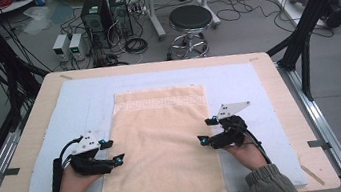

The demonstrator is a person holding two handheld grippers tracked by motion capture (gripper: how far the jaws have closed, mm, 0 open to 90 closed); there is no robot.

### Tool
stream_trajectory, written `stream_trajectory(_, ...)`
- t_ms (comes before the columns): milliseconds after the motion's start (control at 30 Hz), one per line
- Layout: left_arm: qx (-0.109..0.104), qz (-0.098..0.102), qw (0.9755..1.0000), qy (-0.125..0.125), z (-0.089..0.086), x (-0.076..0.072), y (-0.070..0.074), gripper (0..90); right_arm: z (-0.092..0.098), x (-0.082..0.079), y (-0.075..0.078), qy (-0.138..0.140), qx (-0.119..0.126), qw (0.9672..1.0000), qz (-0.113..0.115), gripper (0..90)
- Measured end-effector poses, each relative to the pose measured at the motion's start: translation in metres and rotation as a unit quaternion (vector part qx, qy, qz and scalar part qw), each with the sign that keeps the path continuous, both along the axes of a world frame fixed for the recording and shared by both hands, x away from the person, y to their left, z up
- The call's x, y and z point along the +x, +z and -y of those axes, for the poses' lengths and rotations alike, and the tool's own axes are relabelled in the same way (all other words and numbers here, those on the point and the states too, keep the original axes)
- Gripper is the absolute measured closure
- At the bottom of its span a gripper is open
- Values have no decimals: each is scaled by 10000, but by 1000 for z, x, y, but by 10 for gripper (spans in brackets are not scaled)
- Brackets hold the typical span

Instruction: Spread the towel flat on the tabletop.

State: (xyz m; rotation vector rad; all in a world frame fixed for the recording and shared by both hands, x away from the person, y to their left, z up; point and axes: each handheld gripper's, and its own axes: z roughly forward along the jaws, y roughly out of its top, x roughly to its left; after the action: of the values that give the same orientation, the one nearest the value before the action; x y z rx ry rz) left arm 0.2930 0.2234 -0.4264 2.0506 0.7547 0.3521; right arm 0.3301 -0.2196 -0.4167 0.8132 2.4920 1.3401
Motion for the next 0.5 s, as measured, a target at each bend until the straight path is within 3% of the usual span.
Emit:
stream_trajectory(200, -26, 7, 9998, 205, -4, 6, 2, 279, -12, 6, 2, -47, 124, 9999, 23, 216)
stream_trajectory(400, -19, 8, 9995, 323, -5, 11, 3, 277, -18, 8, 1, 66, -57, 10000, 12, 205)
stream_trajectory(500, -12, 42, 9994, 357, -4, 11, 3, 277, -17, 7, 2, 65, -21, 10000, -53, 200)
